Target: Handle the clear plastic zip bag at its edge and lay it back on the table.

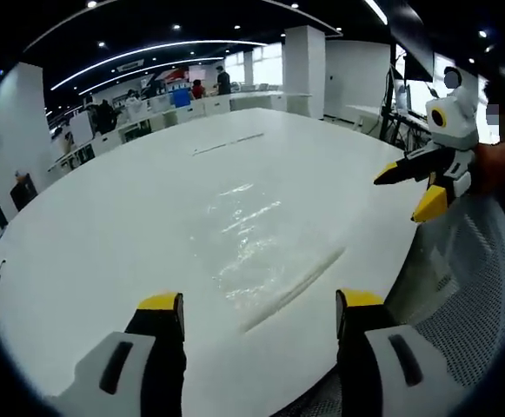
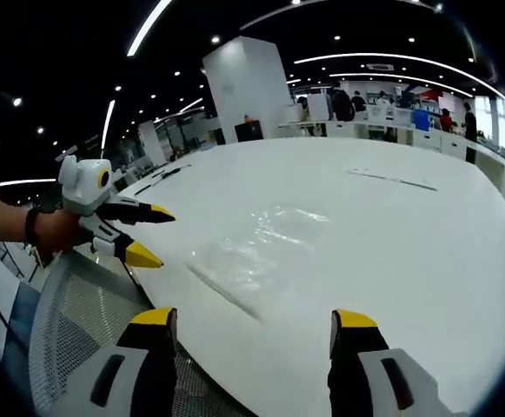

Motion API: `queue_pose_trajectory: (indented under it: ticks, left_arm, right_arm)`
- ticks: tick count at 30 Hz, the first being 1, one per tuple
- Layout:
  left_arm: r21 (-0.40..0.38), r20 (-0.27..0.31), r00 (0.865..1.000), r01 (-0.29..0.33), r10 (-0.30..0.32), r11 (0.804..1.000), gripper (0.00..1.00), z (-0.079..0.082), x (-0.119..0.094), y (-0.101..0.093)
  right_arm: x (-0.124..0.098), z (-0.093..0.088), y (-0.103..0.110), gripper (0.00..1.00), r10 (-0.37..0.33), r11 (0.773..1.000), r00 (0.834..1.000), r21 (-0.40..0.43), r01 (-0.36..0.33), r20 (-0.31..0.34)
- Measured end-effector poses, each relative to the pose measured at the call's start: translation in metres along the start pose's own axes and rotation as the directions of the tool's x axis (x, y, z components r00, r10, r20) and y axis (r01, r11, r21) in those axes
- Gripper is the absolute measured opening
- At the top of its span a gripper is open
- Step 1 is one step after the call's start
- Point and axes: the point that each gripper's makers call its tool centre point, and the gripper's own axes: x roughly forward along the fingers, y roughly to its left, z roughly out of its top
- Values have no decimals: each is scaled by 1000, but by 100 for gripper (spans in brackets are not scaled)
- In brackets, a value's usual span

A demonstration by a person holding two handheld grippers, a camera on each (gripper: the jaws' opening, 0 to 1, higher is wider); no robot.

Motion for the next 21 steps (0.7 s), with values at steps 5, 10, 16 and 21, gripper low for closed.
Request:
queue_pose_trajectory:
  ticks: [5,10,16,21]
  left_arm:
    - [-1,-4,1000,-12,12,1000,69,1,-2,0]
    - [-3,-3,1000,-27,27,1000,69,1,-3,3]
    - [-10,-2,999,-35,35,999,69,0,-3,5]
    - [-15,-3,999,-43,43,999,69,-1,-3,9]
  right_arm:
    - [-2,1,7,72,19,1000,1000,-2,-19,-3]
    - [0,0,7,72,31,999,999,-8,-31,-6]
    - [2,-1,7,72,35,999,999,-5,-35,-8]
    - [2,-1,10,72,44,999,999,0,-44,-8]
